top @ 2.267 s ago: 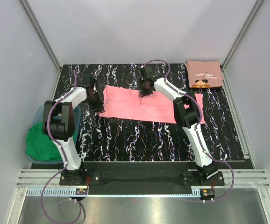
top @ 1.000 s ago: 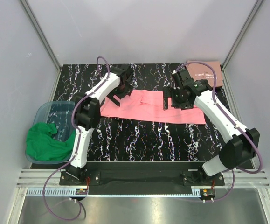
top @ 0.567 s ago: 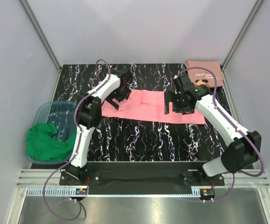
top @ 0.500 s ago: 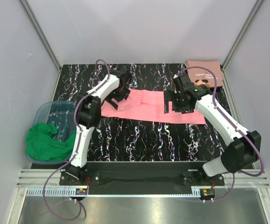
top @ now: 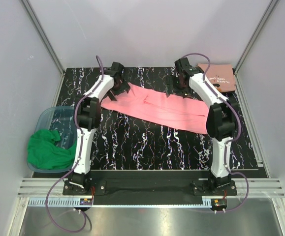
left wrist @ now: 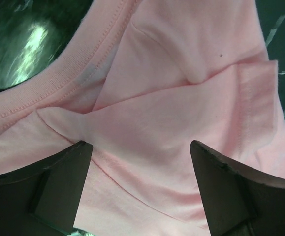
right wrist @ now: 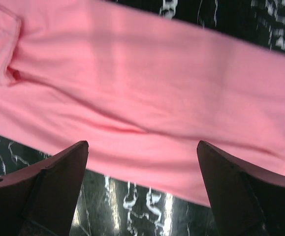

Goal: Fold and stack the t-shirts
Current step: Fold the tshirt

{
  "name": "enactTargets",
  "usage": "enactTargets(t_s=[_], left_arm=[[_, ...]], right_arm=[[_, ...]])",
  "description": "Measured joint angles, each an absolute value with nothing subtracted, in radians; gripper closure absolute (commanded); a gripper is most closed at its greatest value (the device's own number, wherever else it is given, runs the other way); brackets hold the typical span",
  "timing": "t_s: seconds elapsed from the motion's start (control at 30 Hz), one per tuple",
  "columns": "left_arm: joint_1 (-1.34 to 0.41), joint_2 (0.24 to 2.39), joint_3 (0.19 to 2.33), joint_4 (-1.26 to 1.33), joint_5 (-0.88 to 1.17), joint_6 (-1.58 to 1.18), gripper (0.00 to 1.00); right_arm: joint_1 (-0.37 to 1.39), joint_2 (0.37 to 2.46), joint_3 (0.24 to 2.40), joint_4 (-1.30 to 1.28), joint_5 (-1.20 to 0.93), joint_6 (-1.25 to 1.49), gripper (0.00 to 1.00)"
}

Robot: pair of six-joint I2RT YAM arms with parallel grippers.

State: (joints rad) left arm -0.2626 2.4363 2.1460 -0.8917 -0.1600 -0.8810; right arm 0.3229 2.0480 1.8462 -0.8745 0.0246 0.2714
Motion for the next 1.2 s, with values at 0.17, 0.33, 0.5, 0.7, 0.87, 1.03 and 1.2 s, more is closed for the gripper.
enactTargets(t_s=[0.17, 0.33, 0.5, 0.7, 0.87, 1.03, 1.2], left_arm=[[-0.225, 2.498, 2.236, -0.785, -0.034, -0.754, 0.13], [-0.189, 2.533, 2.243, -0.599, 0.120, -0.693, 0.13], [-0.160, 2.551, 2.216, -0.429, 0.225, -0.732, 0.13], [-0.135, 2.587, 2.217, -0.304, 0.313, -0.776, 0.13], [-0.118, 2.648, 2.292, -0.252, 0.374, -0.787, 0.10], [-0.115, 2.640, 2.278, -0.229, 0.394, -0.783, 0.03], [-0.123, 2.515, 2.155, -0.233, 0.407, -0.782, 0.01]], right_arm=[[0.296, 2.200, 1.989, -0.868, 0.036, 0.229, 0.00], [0.265, 2.227, 1.940, -0.857, 0.029, 0.224, 0.00], [0.234, 2.202, 1.787, -0.812, -0.014, 0.170, 0.00], [0.234, 2.147, 1.673, -0.788, -0.081, 0.031, 0.00], [0.236, 2.088, 1.658, -0.748, -0.117, -0.052, 0.00], [0.236, 2.085, 1.689, -0.753, -0.148, -0.141, 0.00], [0.236, 2.112, 1.719, -0.756, -0.185, -0.197, 0.00]])
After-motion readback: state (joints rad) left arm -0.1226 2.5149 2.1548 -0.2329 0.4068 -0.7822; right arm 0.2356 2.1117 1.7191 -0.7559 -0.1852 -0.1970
